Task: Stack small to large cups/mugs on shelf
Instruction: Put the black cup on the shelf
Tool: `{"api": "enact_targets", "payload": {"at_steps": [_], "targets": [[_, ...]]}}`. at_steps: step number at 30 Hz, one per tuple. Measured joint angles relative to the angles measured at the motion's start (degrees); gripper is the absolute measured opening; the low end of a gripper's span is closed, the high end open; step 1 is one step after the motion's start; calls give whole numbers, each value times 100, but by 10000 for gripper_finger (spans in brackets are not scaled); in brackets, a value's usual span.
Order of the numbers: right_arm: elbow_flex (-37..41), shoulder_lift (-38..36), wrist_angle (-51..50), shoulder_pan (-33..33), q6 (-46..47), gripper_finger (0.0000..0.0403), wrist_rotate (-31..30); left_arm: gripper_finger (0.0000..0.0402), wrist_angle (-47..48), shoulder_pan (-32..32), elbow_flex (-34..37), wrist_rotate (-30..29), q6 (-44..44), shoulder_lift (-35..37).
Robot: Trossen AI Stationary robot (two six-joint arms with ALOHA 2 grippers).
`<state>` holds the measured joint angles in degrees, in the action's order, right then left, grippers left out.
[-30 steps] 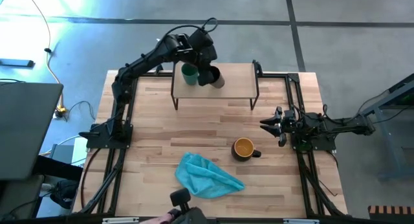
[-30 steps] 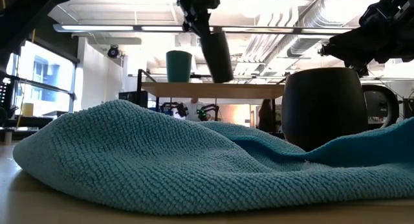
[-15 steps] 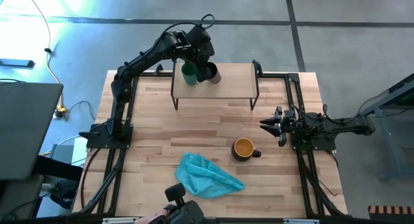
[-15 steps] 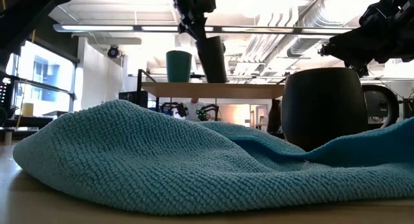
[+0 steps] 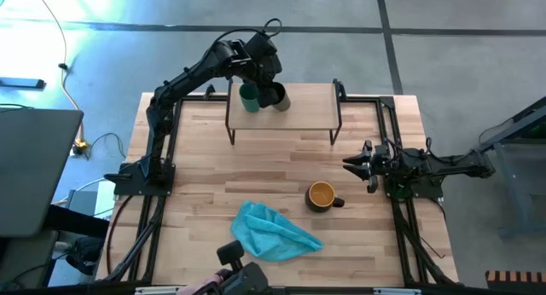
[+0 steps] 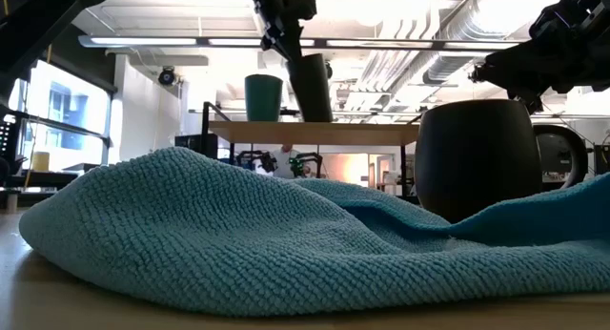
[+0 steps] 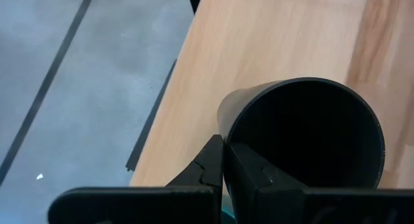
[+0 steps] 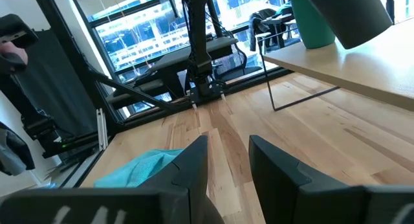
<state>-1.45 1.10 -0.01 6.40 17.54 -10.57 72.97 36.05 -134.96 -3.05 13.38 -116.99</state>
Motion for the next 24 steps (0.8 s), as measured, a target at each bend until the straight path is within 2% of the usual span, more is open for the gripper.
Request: {"api": "enact_targets", "payload": {"at_steps": [24], "targets": [[0, 0, -2, -1, 42, 103, 0, 0, -34, 0, 0, -19, -34, -19]]}}
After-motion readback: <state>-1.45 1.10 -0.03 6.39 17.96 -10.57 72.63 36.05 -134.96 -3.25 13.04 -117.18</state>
